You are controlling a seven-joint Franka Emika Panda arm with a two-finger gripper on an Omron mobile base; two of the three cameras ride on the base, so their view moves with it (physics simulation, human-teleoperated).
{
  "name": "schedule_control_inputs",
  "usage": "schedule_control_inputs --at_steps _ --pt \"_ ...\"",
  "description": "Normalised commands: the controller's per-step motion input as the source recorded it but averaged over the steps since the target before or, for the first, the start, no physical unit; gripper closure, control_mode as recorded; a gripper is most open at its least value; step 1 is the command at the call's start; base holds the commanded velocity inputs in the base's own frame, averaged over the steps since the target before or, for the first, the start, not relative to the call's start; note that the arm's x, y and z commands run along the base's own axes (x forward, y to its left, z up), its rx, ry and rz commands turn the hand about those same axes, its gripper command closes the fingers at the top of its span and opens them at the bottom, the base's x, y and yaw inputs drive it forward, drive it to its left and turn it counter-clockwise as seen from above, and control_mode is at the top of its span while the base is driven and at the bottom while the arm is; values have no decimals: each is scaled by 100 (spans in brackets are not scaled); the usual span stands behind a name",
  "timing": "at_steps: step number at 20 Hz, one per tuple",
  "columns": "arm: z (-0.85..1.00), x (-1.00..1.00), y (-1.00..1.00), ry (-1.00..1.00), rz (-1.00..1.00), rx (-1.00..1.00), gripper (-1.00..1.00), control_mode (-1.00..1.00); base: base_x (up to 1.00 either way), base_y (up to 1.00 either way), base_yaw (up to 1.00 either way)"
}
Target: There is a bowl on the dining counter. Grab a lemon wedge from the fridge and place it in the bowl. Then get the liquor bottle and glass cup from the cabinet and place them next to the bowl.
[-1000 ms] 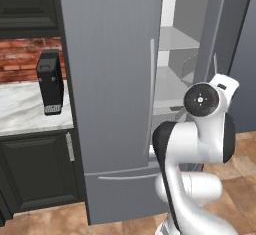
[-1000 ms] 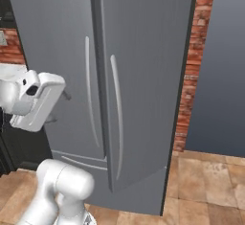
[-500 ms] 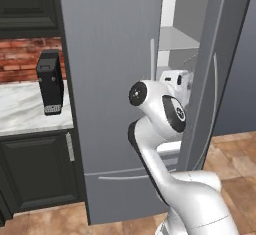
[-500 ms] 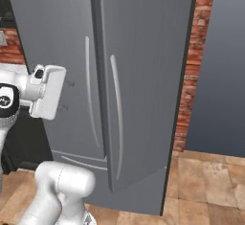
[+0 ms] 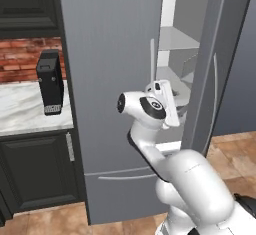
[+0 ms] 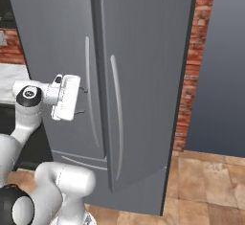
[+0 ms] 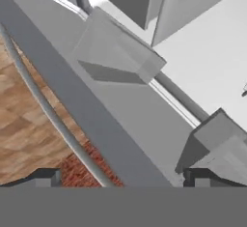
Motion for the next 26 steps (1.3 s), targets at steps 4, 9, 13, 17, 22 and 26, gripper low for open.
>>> schedule_control_inputs --at_steps 4,9,13,17,22,26 --pt "-7 47 -77 31 -8 -3 -100 -100 0 0 0" --pt "-12 29 -71 32 -3 0 -100 -100 0 0 0" --pt "0 -26 -96 12 -2 0 -100 -100 0 0 0" --pt "0 -73 -100 3 -5 0 -100 -100 0 0 0" --pt "0 -87 -100 2 -9 0 -100 -100 0 0 0" --pt "0 -67 -100 9 -12 0 -100 -100 0 0 0"
